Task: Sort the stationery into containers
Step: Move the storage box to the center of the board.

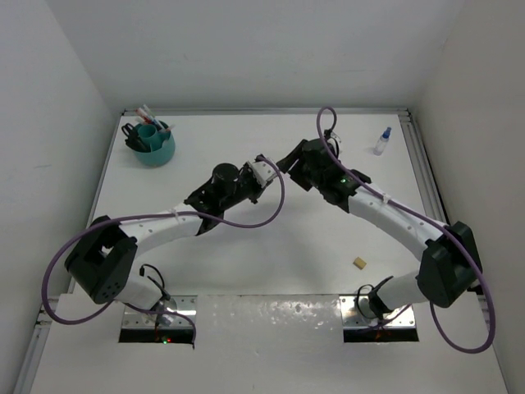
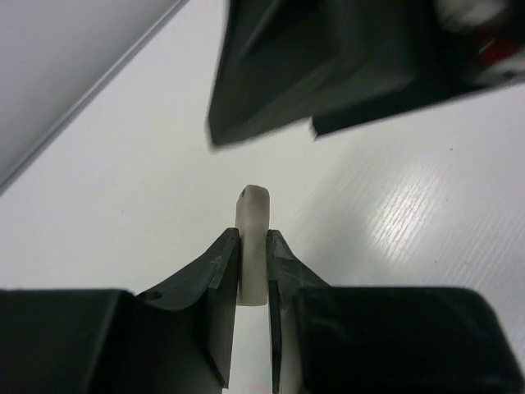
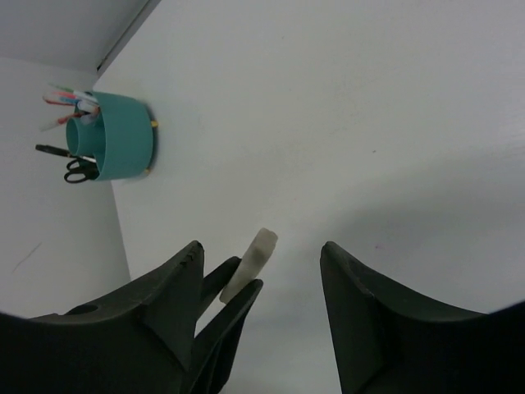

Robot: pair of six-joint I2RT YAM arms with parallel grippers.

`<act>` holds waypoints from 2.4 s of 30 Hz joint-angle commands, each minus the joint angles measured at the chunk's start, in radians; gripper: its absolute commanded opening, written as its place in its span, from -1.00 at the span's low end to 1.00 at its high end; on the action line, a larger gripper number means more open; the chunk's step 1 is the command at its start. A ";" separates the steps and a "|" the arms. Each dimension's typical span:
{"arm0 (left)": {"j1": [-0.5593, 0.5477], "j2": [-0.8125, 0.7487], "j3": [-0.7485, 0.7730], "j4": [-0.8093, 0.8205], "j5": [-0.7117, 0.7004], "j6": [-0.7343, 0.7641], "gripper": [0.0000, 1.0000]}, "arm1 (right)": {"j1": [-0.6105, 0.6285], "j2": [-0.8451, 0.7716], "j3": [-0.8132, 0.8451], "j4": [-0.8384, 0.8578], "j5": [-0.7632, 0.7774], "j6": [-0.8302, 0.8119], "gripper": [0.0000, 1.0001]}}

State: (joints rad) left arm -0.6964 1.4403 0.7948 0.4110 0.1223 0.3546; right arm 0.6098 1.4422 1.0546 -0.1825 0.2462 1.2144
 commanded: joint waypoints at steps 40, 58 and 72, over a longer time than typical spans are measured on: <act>1.134 0.683 1.311 -1.039 0.215 -0.209 -1.00 | -0.116 -0.042 -0.105 -0.132 0.047 -0.174 0.16; 1.121 0.683 1.282 -0.880 0.251 -0.229 -1.00 | -0.078 -0.016 -0.076 -0.192 0.073 -0.161 0.16; 1.069 0.818 1.337 -0.747 0.228 -0.270 -1.00 | -0.051 0.020 -0.041 -0.244 0.071 -0.159 0.16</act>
State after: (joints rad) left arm 0.3958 2.2436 2.0911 -0.4023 0.3466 0.0998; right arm 0.5472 1.4578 0.9730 -0.4084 0.2966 1.0477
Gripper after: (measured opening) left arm 0.146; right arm 0.580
